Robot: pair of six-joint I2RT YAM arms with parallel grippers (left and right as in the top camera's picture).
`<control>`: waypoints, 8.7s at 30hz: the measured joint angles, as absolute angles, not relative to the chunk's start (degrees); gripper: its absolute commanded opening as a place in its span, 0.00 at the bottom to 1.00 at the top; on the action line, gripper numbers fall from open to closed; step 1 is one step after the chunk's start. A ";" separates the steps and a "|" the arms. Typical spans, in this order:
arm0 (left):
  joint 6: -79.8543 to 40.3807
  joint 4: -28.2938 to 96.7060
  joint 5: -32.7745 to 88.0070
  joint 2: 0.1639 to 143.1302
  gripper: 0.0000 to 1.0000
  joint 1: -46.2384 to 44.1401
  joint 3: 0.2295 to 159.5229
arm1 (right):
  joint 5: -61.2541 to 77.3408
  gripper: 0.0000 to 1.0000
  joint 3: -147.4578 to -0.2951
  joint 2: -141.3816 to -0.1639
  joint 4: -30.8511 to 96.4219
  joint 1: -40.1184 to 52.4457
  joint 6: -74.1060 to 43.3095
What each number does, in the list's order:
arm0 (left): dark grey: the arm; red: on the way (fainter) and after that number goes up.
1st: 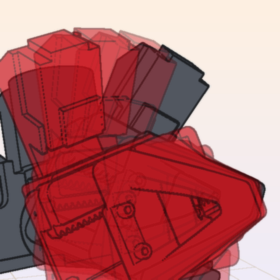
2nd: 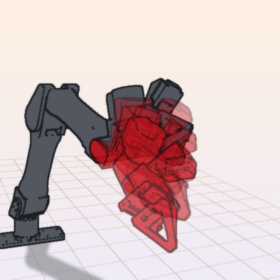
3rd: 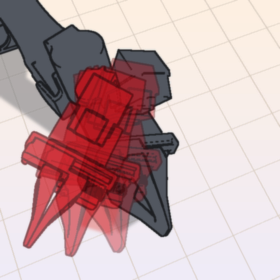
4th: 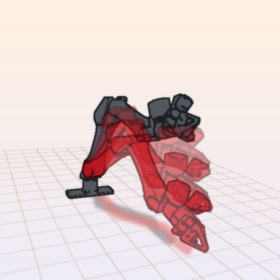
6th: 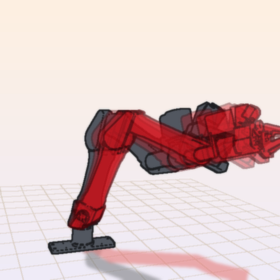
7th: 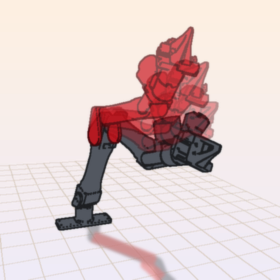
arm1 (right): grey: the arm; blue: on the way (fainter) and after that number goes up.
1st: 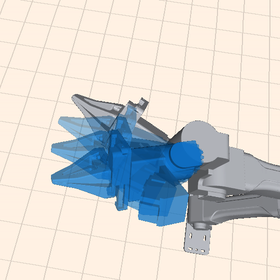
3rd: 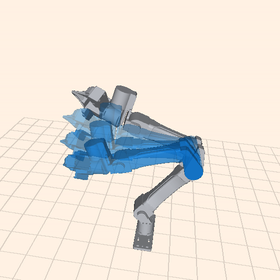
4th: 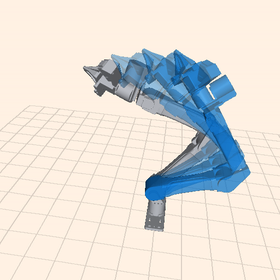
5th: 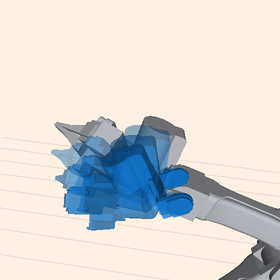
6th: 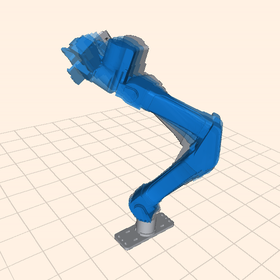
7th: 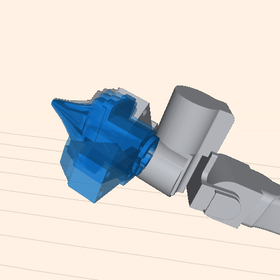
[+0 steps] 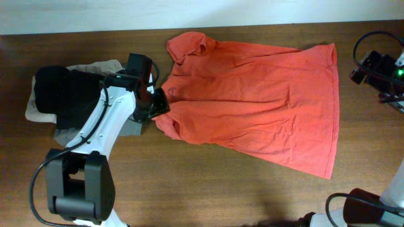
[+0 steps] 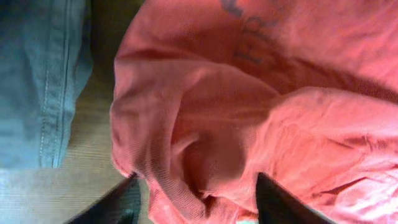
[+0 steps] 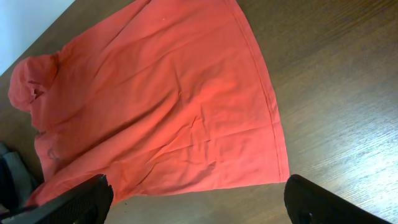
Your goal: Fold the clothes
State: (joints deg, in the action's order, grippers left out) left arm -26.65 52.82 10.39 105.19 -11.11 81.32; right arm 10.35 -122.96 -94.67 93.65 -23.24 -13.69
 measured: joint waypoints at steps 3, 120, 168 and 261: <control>-26.61 57.52 10.70 105.21 0.61 -11.22 81.34 | 10.33 0.93 -122.96 -94.67 93.65 -23.24 -13.69; -22.57 96.42 -6.55 109.19 0.01 -23.44 108.97 | 10.33 0.94 -122.87 -94.56 92.99 -23.20 -13.52; -22.55 93.38 -1.83 109.16 0.01 -23.51 108.97 | 5.82 0.25 -46.50 -93.67 49.78 -32.18 -27.03; 5.98 23.44 0.64 140.81 0.48 -22.94 110.13 | 17.82 0.10 -77.60 -119.79 22.28 -11.90 -15.66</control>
State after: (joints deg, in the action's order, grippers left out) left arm 5.98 23.44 0.64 140.81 -22.94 110.13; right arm 17.82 -77.60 -119.79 22.28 -11.90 -15.66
